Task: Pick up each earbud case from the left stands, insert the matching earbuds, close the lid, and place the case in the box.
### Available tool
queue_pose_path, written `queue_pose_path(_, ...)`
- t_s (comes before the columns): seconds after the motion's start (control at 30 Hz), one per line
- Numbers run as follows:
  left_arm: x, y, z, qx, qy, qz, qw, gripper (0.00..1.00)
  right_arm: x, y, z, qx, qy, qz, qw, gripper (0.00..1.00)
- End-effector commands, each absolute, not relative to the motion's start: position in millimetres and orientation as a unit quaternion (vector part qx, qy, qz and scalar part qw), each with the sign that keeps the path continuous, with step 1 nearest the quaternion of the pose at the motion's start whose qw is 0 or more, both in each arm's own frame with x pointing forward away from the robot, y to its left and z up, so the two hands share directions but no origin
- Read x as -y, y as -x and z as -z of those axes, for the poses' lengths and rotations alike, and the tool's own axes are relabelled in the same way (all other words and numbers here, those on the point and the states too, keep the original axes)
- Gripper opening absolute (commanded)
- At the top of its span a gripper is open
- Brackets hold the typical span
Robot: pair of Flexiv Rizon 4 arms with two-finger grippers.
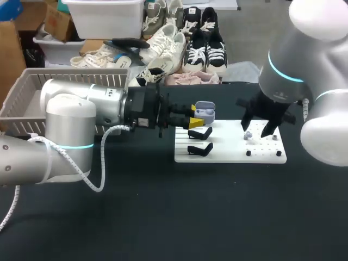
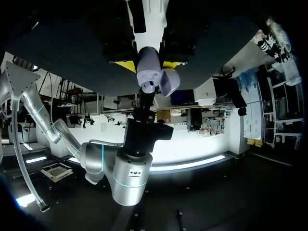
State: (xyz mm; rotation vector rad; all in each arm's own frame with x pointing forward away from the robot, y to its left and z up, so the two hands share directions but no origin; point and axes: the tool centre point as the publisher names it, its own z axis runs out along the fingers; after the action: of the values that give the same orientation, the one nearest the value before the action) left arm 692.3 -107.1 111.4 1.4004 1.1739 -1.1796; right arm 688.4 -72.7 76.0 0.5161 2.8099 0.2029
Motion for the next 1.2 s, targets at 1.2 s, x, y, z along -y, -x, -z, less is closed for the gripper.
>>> queue_pose_path(1.2,107.7,-692.7,-111.0,-0.478,-0.57,0.48,0.465,0.0,78.6,-720.0,-34.5,-0.97,-0.173,-0.112,0.128,0.36)
